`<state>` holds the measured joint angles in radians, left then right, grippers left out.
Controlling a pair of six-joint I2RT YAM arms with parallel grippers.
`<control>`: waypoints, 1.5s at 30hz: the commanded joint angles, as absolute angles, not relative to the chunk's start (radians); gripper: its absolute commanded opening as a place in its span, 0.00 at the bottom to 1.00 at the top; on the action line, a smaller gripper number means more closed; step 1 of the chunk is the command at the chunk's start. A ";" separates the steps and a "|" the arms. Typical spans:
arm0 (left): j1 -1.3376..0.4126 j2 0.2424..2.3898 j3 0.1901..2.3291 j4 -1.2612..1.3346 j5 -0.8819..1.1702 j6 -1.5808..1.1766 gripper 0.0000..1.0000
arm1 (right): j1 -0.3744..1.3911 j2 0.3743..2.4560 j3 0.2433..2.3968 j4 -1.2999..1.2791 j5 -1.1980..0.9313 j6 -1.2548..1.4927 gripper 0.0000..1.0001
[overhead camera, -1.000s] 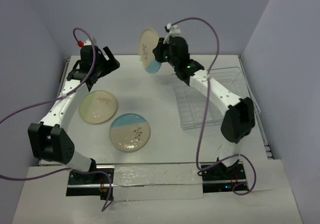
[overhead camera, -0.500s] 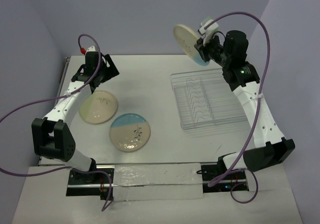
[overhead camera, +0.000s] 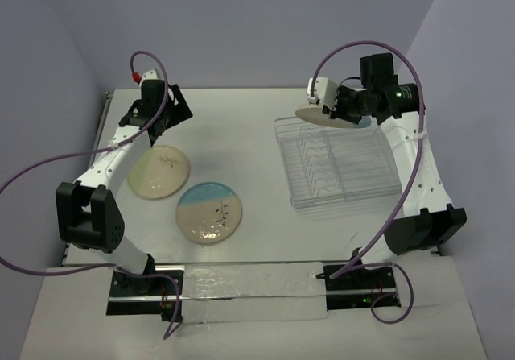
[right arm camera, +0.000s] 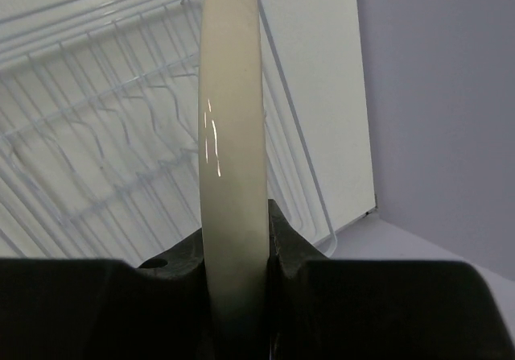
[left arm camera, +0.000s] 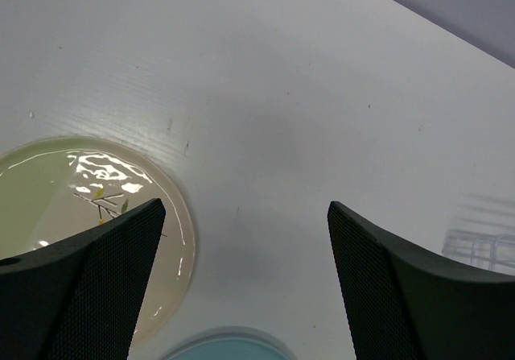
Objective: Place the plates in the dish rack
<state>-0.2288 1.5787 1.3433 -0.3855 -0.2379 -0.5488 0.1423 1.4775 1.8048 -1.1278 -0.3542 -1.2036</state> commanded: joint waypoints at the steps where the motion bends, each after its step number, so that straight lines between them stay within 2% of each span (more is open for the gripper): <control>1: -0.240 1.612 1.408 -0.372 -0.267 -0.529 0.91 | 0.175 1.527 1.939 -1.098 -0.300 -1.383 0.00; 6: -0.245 1.639 1.428 -0.382 -0.273 -0.523 0.91 | 0.237 1.603 1.981 -1.082 -0.189 -1.456 0.00; 11: -0.250 1.645 1.433 -0.388 -0.286 -0.515 0.91 | 0.255 1.736 2.128 -1.124 -0.131 -1.470 0.00; 28: -0.249 1.657 1.422 -0.384 -0.304 -0.509 0.91 | 0.308 1.801 2.010 -1.190 -0.038 -1.534 0.00; 45: -0.249 1.712 1.451 -0.384 -0.294 -0.505 0.91 | 0.324 1.908 2.006 -1.150 -0.002 -1.505 0.00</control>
